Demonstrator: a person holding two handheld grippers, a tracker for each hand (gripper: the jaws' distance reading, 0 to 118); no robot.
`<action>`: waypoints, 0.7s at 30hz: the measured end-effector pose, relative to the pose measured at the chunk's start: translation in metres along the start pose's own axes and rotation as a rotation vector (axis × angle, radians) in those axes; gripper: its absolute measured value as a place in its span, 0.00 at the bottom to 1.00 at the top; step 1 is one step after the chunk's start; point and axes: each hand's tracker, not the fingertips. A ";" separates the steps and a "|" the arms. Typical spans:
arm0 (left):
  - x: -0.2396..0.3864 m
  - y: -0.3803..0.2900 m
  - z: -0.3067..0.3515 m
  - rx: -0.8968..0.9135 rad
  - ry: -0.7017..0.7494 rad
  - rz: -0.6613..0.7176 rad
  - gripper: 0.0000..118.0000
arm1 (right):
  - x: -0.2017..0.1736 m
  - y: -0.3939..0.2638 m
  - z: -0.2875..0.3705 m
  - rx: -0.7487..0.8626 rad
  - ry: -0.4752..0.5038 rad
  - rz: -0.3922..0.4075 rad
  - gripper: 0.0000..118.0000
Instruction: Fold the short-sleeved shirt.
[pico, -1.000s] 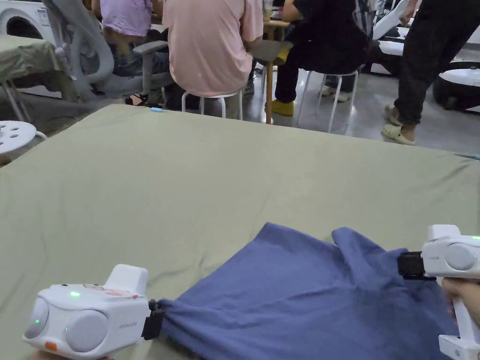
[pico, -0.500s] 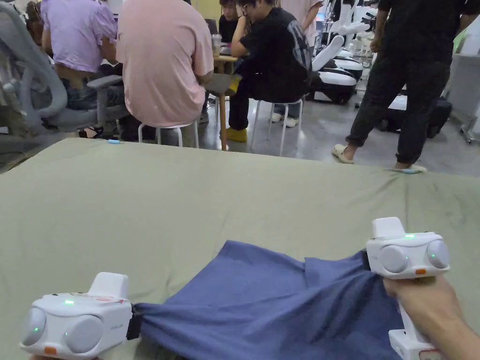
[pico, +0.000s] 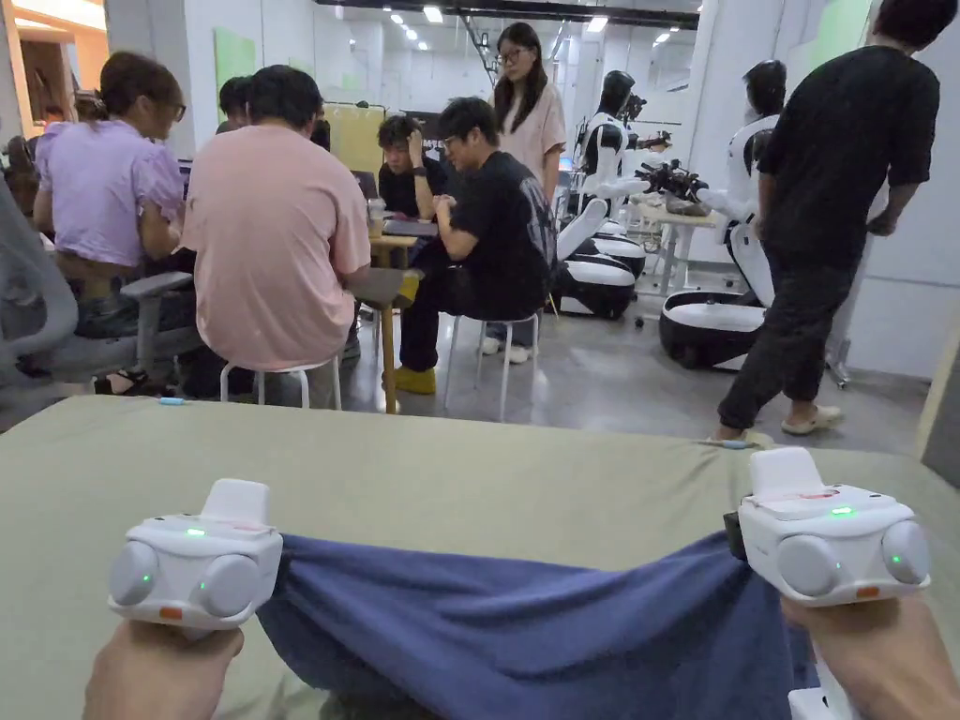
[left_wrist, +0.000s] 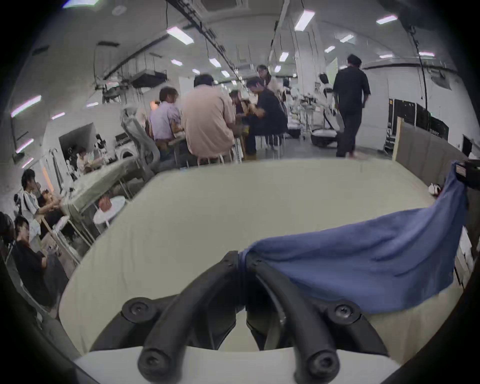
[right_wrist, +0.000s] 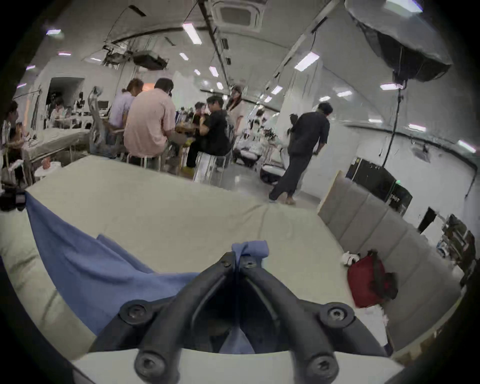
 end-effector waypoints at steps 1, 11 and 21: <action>0.001 0.021 -0.001 0.015 0.011 -0.010 0.02 | 0.002 0.013 0.000 0.020 -0.031 0.021 0.01; 0.020 0.205 -0.017 0.238 0.130 -0.033 0.02 | 0.080 0.156 -0.017 0.183 -0.229 0.021 0.01; 0.019 0.338 -0.011 0.393 0.188 -0.044 0.02 | 0.125 0.282 -0.012 0.380 -0.298 -0.013 0.01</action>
